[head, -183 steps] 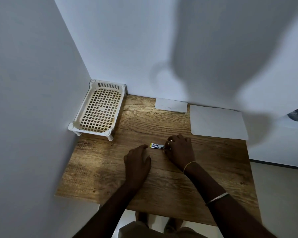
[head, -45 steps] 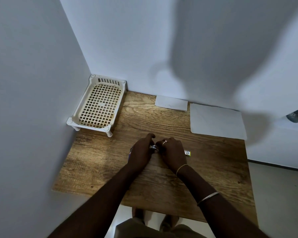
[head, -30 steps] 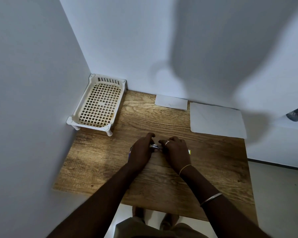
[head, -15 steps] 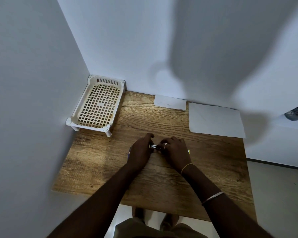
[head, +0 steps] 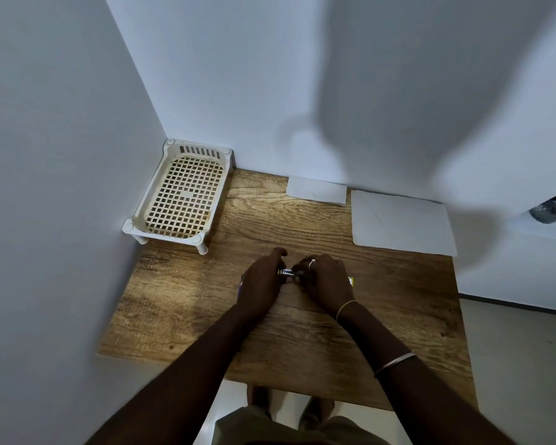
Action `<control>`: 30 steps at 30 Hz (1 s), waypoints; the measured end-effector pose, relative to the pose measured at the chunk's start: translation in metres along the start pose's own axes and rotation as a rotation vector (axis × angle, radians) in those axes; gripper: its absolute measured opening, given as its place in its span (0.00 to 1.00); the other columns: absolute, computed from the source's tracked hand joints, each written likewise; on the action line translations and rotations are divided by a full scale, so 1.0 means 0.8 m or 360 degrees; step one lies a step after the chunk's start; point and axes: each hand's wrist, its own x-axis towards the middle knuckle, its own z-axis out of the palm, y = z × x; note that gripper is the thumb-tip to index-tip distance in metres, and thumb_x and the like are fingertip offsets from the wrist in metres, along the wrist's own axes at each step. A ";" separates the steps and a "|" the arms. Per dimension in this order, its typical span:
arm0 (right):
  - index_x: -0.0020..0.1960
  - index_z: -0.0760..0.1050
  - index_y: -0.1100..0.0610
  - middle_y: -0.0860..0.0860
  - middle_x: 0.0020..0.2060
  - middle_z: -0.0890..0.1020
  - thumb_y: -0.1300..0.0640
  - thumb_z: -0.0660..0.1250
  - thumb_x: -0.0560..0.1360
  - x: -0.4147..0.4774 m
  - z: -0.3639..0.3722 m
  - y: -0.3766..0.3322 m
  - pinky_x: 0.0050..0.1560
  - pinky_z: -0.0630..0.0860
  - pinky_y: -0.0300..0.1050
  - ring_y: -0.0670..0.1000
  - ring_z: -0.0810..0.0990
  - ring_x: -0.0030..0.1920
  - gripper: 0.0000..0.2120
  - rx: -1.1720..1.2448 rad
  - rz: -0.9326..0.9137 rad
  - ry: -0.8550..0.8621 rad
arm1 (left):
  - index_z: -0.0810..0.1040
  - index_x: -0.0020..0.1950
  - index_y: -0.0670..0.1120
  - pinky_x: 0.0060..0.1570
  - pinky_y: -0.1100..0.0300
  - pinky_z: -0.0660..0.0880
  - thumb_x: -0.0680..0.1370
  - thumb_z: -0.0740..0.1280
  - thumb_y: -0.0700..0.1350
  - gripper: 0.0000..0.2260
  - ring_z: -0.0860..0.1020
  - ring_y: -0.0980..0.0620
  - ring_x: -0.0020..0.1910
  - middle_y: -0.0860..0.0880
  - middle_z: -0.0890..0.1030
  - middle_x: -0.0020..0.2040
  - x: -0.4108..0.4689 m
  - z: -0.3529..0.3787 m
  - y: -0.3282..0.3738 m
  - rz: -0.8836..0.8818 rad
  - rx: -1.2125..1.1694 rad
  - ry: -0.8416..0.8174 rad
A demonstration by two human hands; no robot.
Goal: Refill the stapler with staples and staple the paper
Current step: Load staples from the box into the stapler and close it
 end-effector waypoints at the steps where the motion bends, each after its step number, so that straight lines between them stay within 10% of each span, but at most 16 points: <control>1: 0.60 0.82 0.45 0.45 0.57 0.84 0.51 0.69 0.76 0.001 -0.002 -0.001 0.57 0.71 0.50 0.52 0.78 0.59 0.13 0.0029 0.0005 0.0001 | 0.72 0.68 0.53 0.49 0.56 0.76 0.73 0.77 0.47 0.25 0.80 0.54 0.52 0.55 0.85 0.52 0.000 0.000 0.000 0.0008 0.0003 0.0004; 23: 0.52 0.83 0.49 0.47 0.51 0.83 0.45 0.68 0.75 -0.001 -0.004 0.006 0.55 0.69 0.53 0.54 0.77 0.56 0.11 -0.0580 0.0023 -0.0028 | 0.72 0.67 0.53 0.47 0.59 0.72 0.72 0.77 0.45 0.26 0.80 0.54 0.51 0.54 0.84 0.52 0.000 0.006 -0.003 0.0006 0.0055 0.0036; 30: 0.52 0.82 0.47 0.46 0.55 0.82 0.46 0.71 0.73 0.005 0.013 -0.012 0.54 0.68 0.51 0.54 0.75 0.58 0.10 -0.0256 0.0067 -0.0047 | 0.72 0.67 0.52 0.46 0.59 0.72 0.73 0.76 0.44 0.25 0.80 0.53 0.51 0.54 0.84 0.52 -0.001 0.005 -0.003 0.0024 0.0059 0.0052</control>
